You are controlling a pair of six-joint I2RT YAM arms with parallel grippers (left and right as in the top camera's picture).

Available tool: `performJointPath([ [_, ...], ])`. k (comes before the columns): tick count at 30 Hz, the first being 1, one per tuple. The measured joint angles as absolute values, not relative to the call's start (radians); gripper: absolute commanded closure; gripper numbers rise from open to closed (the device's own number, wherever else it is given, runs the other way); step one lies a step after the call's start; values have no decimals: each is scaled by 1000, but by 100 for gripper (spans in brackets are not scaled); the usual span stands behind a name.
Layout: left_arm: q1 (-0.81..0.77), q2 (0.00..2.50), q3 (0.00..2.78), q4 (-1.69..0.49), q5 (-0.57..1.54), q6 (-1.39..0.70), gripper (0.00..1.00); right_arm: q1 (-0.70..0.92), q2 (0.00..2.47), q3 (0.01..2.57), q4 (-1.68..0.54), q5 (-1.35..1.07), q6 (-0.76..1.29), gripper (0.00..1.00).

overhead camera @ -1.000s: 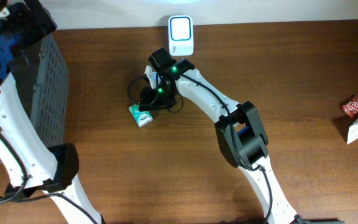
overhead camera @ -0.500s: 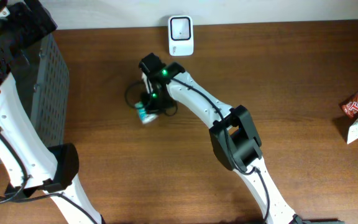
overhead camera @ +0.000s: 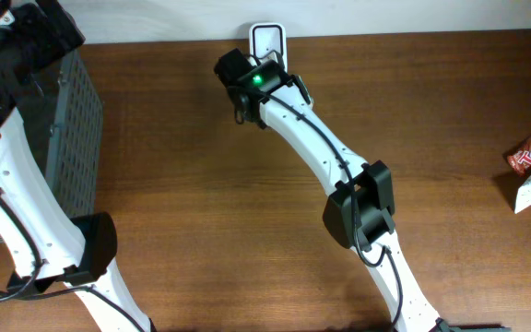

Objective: Scan the item barcode
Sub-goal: 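Hold the tissue pack up in front of the white scanner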

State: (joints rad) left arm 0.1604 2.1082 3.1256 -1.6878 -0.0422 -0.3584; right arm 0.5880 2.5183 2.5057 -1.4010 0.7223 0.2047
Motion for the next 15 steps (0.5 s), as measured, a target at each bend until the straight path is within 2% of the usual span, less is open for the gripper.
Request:
performJointPath([
  [5, 160, 2108, 3126, -1687, -42, -358, 1, 491, 2518, 2505, -1535, 482, 207, 96],
  [9, 160, 2108, 3126, -1687, -42, -358, 1, 421, 2518, 2503, -1476, 437, 222, 96],
  [12, 160, 2108, 3126, -1687, -42, -358, 1, 418, 2518, 2504, -1354, 427, 229, 96],
  [15, 160, 2108, 3126, -1688, -42, -358, 1, 422, 2518, 2518, -1011, 422, 174, 96],
])
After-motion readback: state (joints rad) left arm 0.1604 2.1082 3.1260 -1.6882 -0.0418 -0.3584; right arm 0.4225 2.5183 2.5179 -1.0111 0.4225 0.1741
